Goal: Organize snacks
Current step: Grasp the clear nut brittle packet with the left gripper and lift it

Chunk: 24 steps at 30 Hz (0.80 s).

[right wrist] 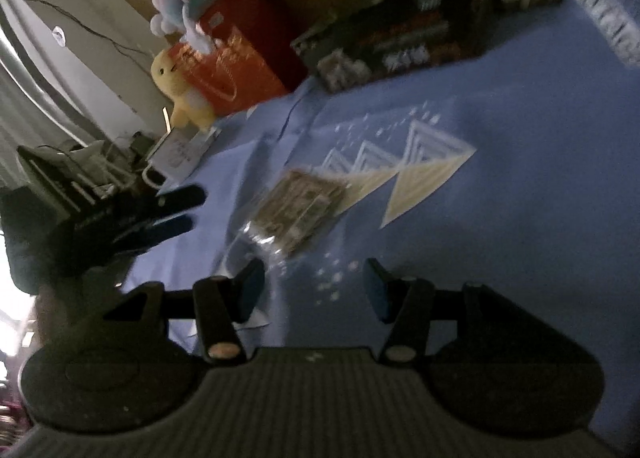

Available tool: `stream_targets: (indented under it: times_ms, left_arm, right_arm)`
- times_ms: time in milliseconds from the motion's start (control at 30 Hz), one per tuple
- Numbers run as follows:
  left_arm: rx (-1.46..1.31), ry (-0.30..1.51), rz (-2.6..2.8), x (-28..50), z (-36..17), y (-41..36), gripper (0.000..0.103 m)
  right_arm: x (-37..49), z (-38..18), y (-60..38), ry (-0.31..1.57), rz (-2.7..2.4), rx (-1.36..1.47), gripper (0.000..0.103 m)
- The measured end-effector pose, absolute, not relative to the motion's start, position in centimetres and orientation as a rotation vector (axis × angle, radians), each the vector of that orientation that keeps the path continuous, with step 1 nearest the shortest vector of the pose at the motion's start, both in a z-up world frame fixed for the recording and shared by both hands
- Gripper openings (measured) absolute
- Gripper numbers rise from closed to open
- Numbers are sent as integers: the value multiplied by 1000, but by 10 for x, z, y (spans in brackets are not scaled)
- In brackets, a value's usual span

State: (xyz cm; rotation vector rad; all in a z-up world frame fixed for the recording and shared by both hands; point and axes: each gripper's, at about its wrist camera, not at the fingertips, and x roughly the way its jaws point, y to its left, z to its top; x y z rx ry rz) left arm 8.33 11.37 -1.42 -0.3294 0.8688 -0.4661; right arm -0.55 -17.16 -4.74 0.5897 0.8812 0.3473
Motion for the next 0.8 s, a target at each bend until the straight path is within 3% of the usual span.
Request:
stream_targets:
  times_ms: [67,167,233,267,333,367,400,800]
  left_arm:
    - [-341,896,-485,96,-22,112,75]
    - [-362,950,-509,109,-38,104,64]
    - [-339,936,-528,106,-39,97,52]
    - [-342,947,-540,105,-41,94,38]
    - [-371,963,-553,100,-44,93,31]
    - [-390,973,-557,98,-46,94,19]
    - [-428,984,-569,93,-49,95,17]
    - [-541,981,-566,77,-45,93,9]
  right_arm:
    - [-1,-52,-168,915,371,620,57]
    - [5,-49,-164,924,380,602,57]
    - [11,-51,-165,939,392,631,57]
    - [14,-53,-165,941,397,648,57]
    - [20,-54,-169,937,397,669,57]
    - [22,-55,-171,931,395,682,57]
    - [23,-56,-172,924,395,695,57]
    - [20,-56,-198,864,361,747,57]
